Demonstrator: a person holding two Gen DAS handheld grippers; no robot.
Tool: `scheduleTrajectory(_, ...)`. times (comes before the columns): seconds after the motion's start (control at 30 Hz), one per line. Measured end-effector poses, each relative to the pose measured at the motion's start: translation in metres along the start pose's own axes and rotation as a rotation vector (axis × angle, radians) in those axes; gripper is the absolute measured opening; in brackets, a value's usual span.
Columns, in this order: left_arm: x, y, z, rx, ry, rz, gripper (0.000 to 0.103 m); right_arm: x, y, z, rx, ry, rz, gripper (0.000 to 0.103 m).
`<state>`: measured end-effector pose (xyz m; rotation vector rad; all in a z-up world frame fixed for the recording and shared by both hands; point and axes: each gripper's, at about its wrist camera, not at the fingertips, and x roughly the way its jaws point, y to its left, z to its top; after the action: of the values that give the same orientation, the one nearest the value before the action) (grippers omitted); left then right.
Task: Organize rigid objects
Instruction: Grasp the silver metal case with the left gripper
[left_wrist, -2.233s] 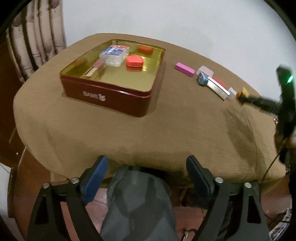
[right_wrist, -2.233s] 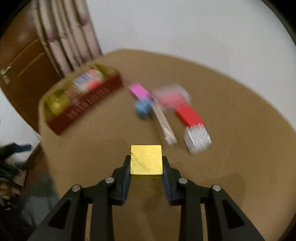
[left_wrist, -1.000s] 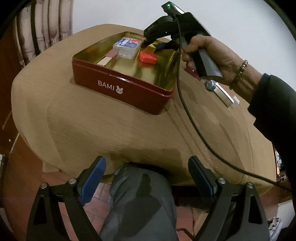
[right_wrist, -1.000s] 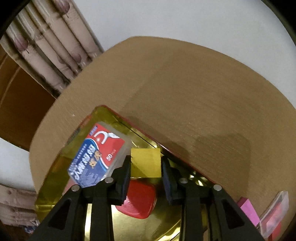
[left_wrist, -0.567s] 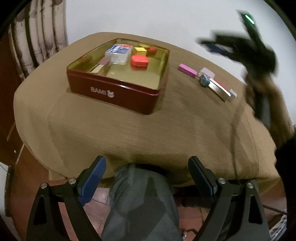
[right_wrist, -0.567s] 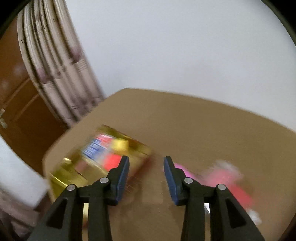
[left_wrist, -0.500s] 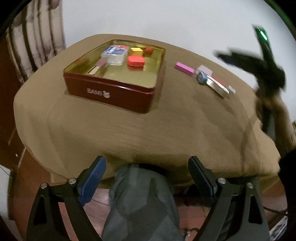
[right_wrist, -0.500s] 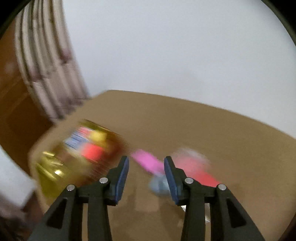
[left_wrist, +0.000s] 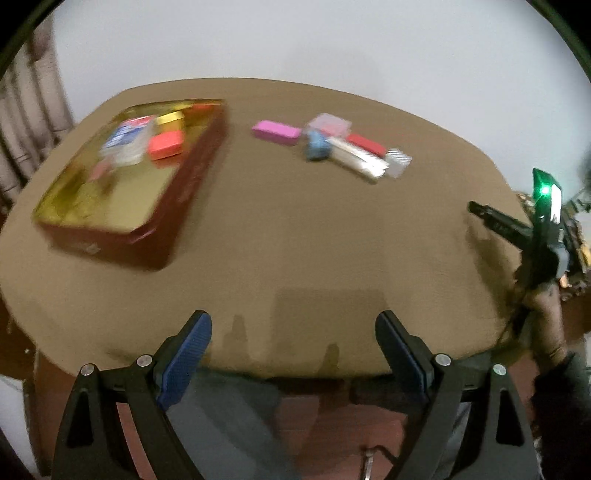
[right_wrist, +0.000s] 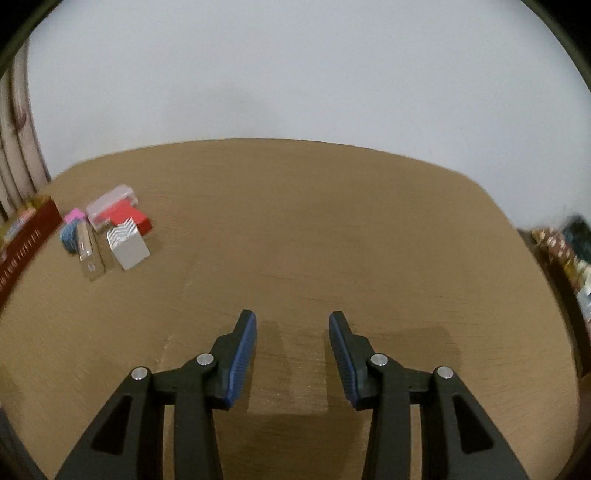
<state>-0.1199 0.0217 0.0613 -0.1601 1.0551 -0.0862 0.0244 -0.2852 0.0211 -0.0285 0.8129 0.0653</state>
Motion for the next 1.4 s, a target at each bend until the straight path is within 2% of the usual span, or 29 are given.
scheduleTrajectory(0.1,0.012,-0.018,0.028,-0.016,0.036,-0.081,0.088,-0.001,-0.017,0.001,0.039,0.002,0.023,0.048)
scheduleTrajectory(0.23,0.032,-0.032,0.072,-0.083,0.051,-0.111,0.088,0.001,-0.019,-0.011,0.1,0.012,0.059,0.048)
scheduleTrajectory(0.33,0.059,-0.032,0.105,-0.227,0.093,-0.14,0.087,-0.004,-0.026,-0.014,0.126,-0.002,0.094,0.048)
scheduleTrajectory(0.43,0.084,-0.026,0.125,-0.391,0.133,-0.164,0.086,-0.006,-0.027,-0.014,0.136,-0.016,0.127,0.048)
scheduleTrajectory(0.53,0.104,-0.024,0.139,-0.483,0.158,-0.155,0.086,-0.01,-0.029,-0.015,0.149,-0.031,0.154,0.048)
scheduleTrajectory(0.63,0.116,-0.031,0.149,-0.505,0.174,-0.136,0.085,-0.014,-0.034,-0.016,0.166,-0.05,0.179,0.048)
scheduleTrajectory(0.7,0.122,-0.034,0.152,-0.517,0.192,-0.097,0.083,-0.018,-0.036,-0.017,0.173,-0.061,0.19,0.048)
scheduleTrajectory(0.87,0.138,-0.034,0.15,-0.574,0.242,-0.091,0.065,-0.028,-0.045,-0.02,0.183,-0.075,0.215,0.049)
scheduleTrajectory(1.23,0.165,-0.061,0.162,-0.574,0.242,-0.023,0.063,-0.041,-0.053,-0.025,0.199,-0.098,0.243,0.05)
scheduleTrajectory(1.3,0.169,-0.064,0.167,-0.59,0.239,-0.017,0.055,-0.043,-0.054,-0.027,0.202,-0.1,0.242,0.05)
scheduleTrajectory(1.33,0.17,-0.064,0.166,-0.588,0.251,-0.008,0.036,-0.044,-0.055,-0.027,0.204,-0.1,0.244,0.05)
scheduleTrajectory(1.37,0.174,-0.065,0.166,-0.583,0.268,0.001,0.027,-0.045,-0.056,-0.027,0.205,-0.1,0.245,0.05)
scheduleTrajectory(1.4,0.174,-0.065,0.165,-0.581,0.264,0.009,0.026,-0.045,-0.058,-0.026,0.205,-0.1,0.246,0.05)
